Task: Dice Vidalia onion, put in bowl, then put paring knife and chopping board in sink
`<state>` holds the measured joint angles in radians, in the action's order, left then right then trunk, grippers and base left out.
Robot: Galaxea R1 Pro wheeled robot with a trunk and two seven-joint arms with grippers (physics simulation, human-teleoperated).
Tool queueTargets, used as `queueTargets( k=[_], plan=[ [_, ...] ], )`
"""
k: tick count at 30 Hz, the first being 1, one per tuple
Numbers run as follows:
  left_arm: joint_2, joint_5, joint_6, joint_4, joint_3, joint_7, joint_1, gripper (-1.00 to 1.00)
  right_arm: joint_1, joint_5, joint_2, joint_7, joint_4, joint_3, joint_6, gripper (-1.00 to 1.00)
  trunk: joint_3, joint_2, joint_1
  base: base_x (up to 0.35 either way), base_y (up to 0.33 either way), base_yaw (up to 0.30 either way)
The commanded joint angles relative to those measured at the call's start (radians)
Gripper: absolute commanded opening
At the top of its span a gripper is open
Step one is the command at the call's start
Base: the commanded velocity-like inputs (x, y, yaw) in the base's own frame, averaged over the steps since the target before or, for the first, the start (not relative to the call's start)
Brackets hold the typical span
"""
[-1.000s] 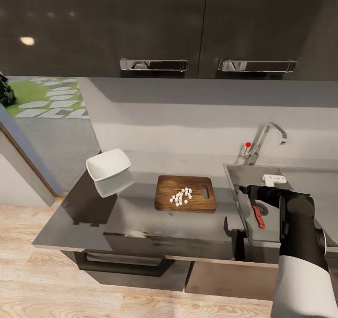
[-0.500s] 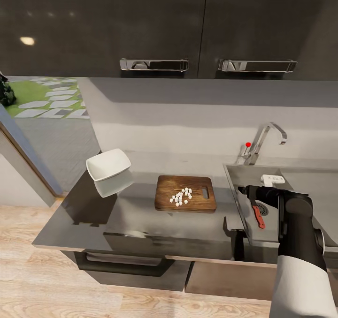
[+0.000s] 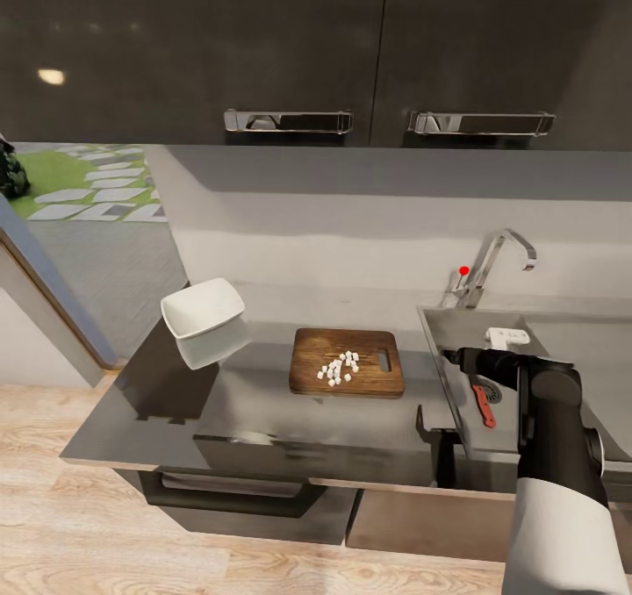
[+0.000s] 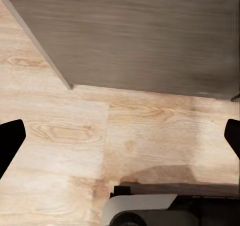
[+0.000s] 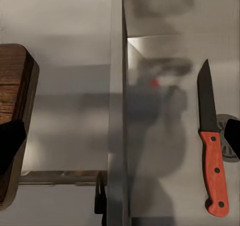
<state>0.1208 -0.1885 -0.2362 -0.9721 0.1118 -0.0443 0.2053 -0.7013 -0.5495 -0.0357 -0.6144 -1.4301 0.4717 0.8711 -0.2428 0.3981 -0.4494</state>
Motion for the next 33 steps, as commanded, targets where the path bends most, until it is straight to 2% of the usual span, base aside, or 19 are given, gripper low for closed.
queueTargets(
  k=[1,3,7,8,13,20,33],
  plan=[
    [0.004,-0.009,-0.030,-0.001,0.005,-0.005,0.001,1.00,-0.001,-0.010,-0.005,-0.010,-0.001,0.002,0.002,1.00,-0.002,0.002,-0.001,0.000,0.000,0.000],
    [0.013,-0.011,-0.053,-0.010,0.005,-0.005,0.006,1.00,-0.001,-0.011,-0.015,-0.010,0.000,0.002,0.002,1.00,-0.002,0.002,-0.001,0.000,0.000,0.000],
    [0.026,-0.013,-0.071,-0.032,0.005,-0.005,0.010,1.00,-0.001,-0.012,-0.018,-0.010,0.000,0.000,0.002,1.00,-0.002,0.002,-0.001,0.000,0.000,0.000],
    [0.029,-0.014,-0.074,-0.026,0.005,-0.005,0.012,1.00,-0.001,-0.012,-0.020,-0.010,0.001,-0.014,0.002,1.00,-0.002,0.002,-0.001,0.000,0.000,0.000],
    [0.029,-0.017,-0.072,0.019,0.005,-0.005,0.014,1.00,-0.001,-0.012,-0.020,-0.010,0.002,-0.037,0.002,1.00,-0.002,0.002,-0.001,0.000,0.000,0.000],
    [0.027,-0.017,-0.072,0.054,0.005,-0.003,0.014,1.00,-0.001,-0.012,-0.020,-0.010,0.000,-0.039,0.002,1.00,-0.002,0.002,-0.001,0.000,0.009,0.000],
    [0.026,-0.017,-0.072,0.062,0.005,-0.003,0.014,1.00,-0.001,-0.012,-0.020,-0.010,0.000,-0.039,0.002,1.00,-0.002,0.002,-0.001,0.000,0.178,0.000]
  ],
)
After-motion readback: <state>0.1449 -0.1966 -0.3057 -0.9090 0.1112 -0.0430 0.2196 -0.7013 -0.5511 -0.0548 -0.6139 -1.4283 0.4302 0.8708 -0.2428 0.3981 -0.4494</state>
